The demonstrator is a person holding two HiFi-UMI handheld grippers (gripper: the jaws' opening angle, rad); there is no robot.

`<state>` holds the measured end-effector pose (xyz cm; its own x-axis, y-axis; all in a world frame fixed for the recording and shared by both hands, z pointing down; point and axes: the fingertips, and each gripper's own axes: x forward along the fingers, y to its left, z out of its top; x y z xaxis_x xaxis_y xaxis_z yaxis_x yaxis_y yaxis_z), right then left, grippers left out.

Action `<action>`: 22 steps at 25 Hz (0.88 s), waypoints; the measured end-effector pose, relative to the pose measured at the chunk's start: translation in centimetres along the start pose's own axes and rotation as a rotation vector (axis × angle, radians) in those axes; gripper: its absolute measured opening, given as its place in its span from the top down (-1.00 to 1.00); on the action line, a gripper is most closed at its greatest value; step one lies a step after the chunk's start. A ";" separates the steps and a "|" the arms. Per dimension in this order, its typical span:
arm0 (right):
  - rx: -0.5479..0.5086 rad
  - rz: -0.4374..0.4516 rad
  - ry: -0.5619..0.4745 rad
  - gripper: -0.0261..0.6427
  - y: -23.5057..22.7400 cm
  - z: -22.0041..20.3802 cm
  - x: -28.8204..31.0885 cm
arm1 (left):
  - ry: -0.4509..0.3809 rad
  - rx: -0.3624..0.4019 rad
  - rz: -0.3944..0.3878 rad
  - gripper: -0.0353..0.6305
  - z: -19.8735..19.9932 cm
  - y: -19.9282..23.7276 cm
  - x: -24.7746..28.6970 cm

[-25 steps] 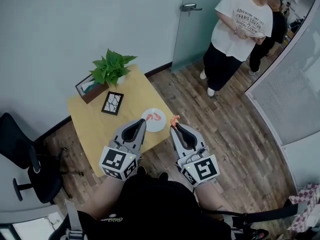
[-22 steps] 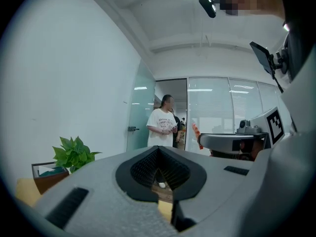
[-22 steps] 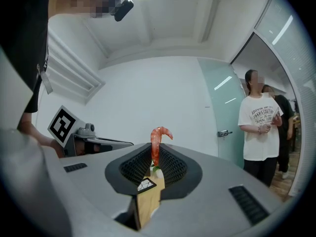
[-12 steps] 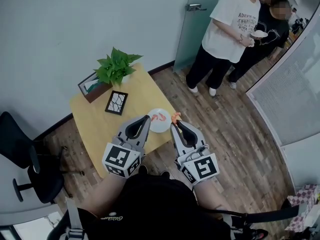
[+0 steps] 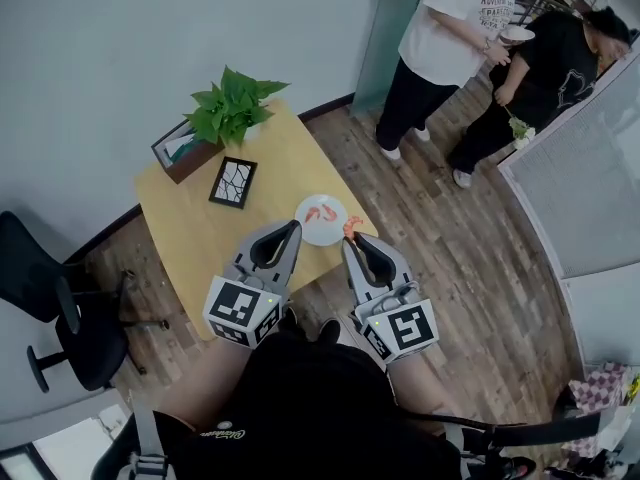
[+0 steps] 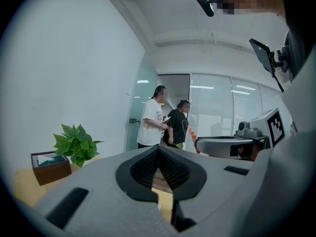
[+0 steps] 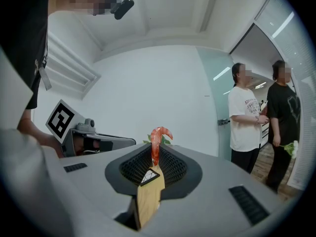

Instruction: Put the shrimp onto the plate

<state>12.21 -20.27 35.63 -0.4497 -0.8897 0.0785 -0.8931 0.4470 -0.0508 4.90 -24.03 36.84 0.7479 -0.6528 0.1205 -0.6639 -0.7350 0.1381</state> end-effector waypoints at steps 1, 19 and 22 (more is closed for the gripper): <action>0.007 0.003 0.010 0.78 0.1 -0.5 0.1 | 0.011 -0.006 0.002 0.89 -0.5 0.2 0.0; 0.091 0.035 0.197 0.78 -0.9 -8.8 2.0 | 0.165 -0.129 0.009 0.89 -9.5 1.3 2.6; 0.095 0.039 0.202 0.78 -1.2 -9.2 2.7 | 0.165 -0.130 0.009 0.89 -9.4 1.8 3.3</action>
<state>11.98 -22.33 45.09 -0.4853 -0.8310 0.2718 -0.8743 0.4615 -0.1501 6.17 -25.82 46.78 0.7392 -0.6123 0.2804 -0.6726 -0.6925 0.2610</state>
